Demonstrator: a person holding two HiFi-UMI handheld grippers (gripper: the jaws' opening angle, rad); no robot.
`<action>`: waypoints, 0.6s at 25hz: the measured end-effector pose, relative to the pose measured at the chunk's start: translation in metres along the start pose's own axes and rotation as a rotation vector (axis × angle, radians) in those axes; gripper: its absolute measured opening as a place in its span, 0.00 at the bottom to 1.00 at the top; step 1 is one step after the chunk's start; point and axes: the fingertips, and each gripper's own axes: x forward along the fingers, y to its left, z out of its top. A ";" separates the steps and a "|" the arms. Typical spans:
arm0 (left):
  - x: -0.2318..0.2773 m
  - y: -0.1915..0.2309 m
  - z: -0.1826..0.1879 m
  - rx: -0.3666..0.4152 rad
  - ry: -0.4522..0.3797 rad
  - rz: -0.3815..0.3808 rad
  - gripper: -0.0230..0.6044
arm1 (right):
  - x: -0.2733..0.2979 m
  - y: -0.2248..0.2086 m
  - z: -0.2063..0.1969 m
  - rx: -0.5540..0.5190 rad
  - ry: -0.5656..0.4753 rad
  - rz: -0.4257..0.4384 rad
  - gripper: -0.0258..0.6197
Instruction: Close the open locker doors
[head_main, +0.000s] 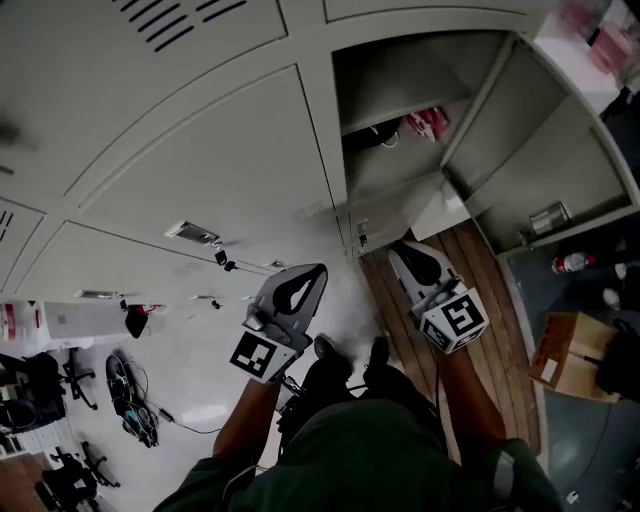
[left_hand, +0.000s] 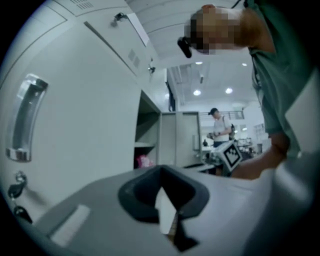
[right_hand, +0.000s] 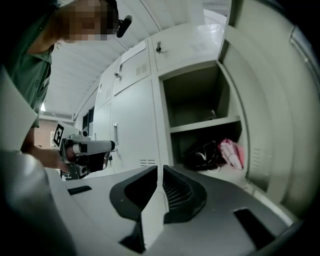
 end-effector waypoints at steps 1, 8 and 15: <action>0.008 -0.006 0.004 0.004 -0.002 -0.018 0.04 | -0.014 -0.011 0.009 -0.004 -0.008 -0.025 0.09; 0.054 -0.044 0.027 0.035 -0.003 -0.122 0.04 | -0.097 -0.071 0.054 -0.020 -0.042 -0.174 0.09; 0.090 -0.079 0.051 0.066 -0.010 -0.202 0.04 | -0.171 -0.106 0.082 -0.035 -0.057 -0.271 0.09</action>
